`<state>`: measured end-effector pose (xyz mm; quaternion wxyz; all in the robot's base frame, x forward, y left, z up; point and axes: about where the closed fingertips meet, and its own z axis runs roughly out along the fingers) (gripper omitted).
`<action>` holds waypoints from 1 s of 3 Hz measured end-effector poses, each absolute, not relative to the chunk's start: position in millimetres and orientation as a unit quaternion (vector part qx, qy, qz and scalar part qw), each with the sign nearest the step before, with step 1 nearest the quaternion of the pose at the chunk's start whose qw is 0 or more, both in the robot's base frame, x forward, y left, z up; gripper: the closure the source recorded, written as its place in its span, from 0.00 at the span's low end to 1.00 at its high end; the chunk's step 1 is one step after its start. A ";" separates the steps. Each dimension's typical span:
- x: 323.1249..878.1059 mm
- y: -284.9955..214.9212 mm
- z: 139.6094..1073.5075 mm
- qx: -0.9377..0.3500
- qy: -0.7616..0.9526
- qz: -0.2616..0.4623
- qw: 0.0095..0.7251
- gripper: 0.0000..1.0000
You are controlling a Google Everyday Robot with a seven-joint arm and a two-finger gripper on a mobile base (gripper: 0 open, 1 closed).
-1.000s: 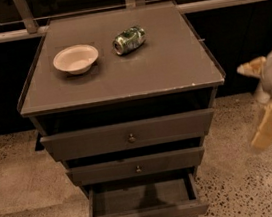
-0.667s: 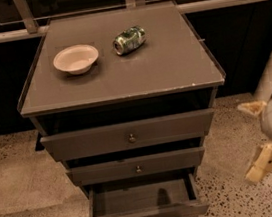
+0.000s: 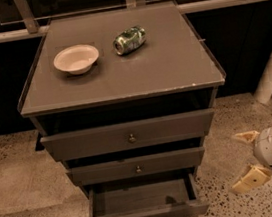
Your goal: Close bottom drawer
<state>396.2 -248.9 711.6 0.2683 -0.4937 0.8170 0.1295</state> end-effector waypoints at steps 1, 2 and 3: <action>395.9 -248.7 711.9 -0.494 0.817 0.130 0.268 0.41; 395.8 -248.7 711.9 -0.494 0.817 0.130 0.268 0.65; 395.8 -248.7 711.9 -0.494 0.817 0.130 0.268 0.88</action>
Offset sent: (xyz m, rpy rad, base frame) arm -0.0003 0.0002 0.0002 -0.0002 0.0004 0.0007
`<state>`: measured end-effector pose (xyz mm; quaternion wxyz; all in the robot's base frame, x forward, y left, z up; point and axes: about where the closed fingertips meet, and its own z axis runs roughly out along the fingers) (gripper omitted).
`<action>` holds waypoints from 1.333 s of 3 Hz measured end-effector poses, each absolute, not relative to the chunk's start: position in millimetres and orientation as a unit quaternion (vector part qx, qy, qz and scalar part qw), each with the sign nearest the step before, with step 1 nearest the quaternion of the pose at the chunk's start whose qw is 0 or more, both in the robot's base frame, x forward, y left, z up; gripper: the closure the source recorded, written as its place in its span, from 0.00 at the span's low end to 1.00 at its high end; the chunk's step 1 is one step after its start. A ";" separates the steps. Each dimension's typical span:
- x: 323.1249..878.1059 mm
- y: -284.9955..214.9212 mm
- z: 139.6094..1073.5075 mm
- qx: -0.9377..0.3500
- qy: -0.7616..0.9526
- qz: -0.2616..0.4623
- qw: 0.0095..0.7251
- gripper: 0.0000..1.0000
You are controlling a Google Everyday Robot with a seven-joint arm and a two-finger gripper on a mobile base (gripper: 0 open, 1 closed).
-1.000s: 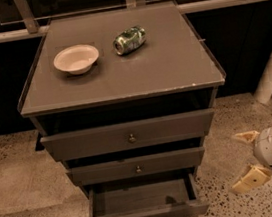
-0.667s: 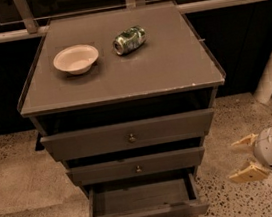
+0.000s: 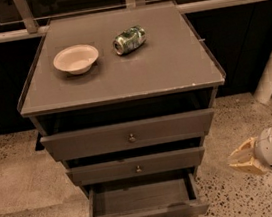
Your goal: Close bottom drawer
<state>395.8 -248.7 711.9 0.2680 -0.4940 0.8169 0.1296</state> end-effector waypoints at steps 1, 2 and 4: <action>391.4 -248.7 688.9 -0.492 0.811 0.128 0.289 1.00; 396.5 -251.0 631.4 -0.471 0.806 0.144 0.329 1.00; 437.1 -258.2 516.3 -0.424 0.790 0.203 0.393 1.00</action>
Offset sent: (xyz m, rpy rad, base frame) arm 0.0112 -0.0099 -0.2036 0.2748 -0.0830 -0.0895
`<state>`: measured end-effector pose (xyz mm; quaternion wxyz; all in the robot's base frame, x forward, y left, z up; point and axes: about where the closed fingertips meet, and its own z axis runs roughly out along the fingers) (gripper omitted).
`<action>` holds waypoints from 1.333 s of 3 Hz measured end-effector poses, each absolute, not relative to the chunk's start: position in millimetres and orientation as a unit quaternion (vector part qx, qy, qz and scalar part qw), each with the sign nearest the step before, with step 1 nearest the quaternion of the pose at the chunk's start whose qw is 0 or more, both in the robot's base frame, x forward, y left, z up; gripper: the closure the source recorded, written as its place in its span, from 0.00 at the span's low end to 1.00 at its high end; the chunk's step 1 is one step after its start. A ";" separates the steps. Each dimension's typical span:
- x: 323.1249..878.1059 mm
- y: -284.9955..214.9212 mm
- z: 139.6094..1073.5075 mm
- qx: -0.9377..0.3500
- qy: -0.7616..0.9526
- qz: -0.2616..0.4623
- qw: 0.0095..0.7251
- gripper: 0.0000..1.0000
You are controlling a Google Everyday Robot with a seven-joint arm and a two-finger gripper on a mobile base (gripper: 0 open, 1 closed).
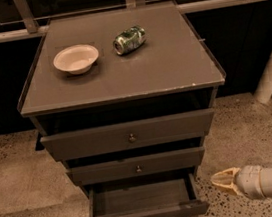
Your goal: Close bottom drawer
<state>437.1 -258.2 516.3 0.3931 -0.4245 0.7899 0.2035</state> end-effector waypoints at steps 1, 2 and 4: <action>429.6 -246.2 479.0 -0.407 0.793 0.236 0.388 1.00; 429.5 -246.1 478.9 -0.407 0.793 0.237 0.388 1.00; 421.5 -262.3 419.9 -0.347 0.818 0.270 0.371 1.00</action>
Offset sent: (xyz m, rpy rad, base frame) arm -0.0066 0.0110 -0.0365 0.0589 0.0440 -0.0036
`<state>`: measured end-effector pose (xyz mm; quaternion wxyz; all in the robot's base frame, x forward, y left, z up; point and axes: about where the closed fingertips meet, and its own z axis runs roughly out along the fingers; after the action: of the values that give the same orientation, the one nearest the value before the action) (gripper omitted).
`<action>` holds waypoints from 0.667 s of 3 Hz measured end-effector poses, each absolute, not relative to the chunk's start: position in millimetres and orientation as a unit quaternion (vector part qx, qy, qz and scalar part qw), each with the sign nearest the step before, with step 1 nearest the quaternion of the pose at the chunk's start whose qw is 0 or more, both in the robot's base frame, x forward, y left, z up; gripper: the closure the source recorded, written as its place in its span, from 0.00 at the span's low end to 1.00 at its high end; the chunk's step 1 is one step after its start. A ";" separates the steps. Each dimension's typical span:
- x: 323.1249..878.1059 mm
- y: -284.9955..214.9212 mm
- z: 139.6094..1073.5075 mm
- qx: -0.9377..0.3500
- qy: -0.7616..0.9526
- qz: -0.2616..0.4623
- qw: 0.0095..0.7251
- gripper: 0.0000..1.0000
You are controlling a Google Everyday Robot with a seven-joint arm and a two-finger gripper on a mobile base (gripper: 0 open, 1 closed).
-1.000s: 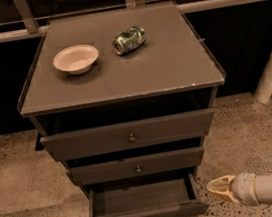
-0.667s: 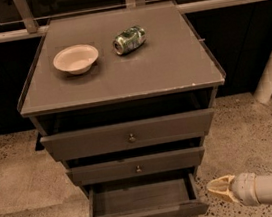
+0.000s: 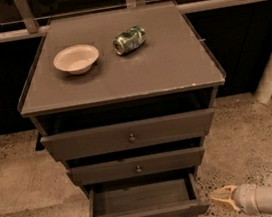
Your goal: Close bottom drawer
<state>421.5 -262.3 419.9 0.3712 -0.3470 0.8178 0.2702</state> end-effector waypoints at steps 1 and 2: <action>412.8 -276.6 379.4 -0.303 0.836 0.285 0.357 1.00; 409.1 -285.7 344.3 -0.273 0.850 0.291 0.345 1.00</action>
Offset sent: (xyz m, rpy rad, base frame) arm -0.0176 -0.0391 -0.1174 0.0671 0.1799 -0.1798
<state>409.1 -285.7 344.3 0.3447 -0.2726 0.8498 0.2909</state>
